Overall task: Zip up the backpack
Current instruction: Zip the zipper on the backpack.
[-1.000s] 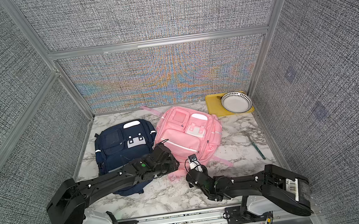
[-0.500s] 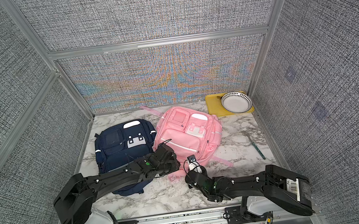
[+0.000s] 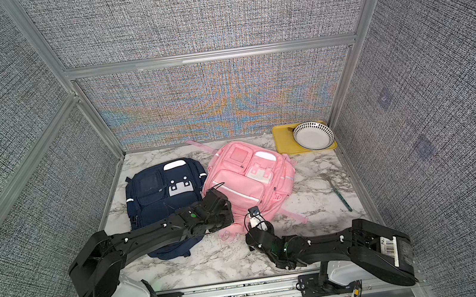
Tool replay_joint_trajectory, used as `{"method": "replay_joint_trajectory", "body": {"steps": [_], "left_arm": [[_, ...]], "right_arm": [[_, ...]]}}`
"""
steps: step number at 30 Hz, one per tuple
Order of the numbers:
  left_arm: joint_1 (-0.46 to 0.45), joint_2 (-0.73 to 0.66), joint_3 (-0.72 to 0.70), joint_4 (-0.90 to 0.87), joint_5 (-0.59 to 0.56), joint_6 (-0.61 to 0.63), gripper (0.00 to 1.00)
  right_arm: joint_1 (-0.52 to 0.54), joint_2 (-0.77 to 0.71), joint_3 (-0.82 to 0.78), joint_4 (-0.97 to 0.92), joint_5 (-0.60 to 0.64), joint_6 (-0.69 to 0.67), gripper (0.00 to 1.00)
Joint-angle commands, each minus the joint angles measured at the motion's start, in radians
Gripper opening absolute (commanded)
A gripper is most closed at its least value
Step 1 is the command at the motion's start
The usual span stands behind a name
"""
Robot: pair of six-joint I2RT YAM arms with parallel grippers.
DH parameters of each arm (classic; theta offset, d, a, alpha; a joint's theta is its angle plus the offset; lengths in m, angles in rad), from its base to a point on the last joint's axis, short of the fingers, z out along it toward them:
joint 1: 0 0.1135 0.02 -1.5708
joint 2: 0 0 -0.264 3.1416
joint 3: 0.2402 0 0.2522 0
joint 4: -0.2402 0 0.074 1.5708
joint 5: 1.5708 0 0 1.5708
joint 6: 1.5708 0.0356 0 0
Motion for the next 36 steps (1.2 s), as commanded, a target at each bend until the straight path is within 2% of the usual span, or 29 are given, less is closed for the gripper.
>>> {"method": "replay_joint_trajectory", "body": {"steps": [1,18,32,36], "left_arm": [[0.022,-0.022,-0.009,0.005,-0.083,0.035,0.00],[0.131,-0.189,-0.117,0.001,-0.070,0.082,0.00],[0.225,-0.164,-0.098,-0.022,-0.042,0.146,0.00],[0.232,-0.170,-0.071,-0.069,-0.062,0.176,0.00]], "right_arm": [[-0.001,-0.007,-0.018,-0.044,0.033,0.000,0.00],[-0.040,-0.091,-0.064,-0.060,0.051,-0.059,0.00],[-0.055,-0.066,-0.050,-0.082,0.039,-0.068,0.00],[-0.072,-0.090,-0.051,-0.106,-0.013,-0.082,0.00]]}}
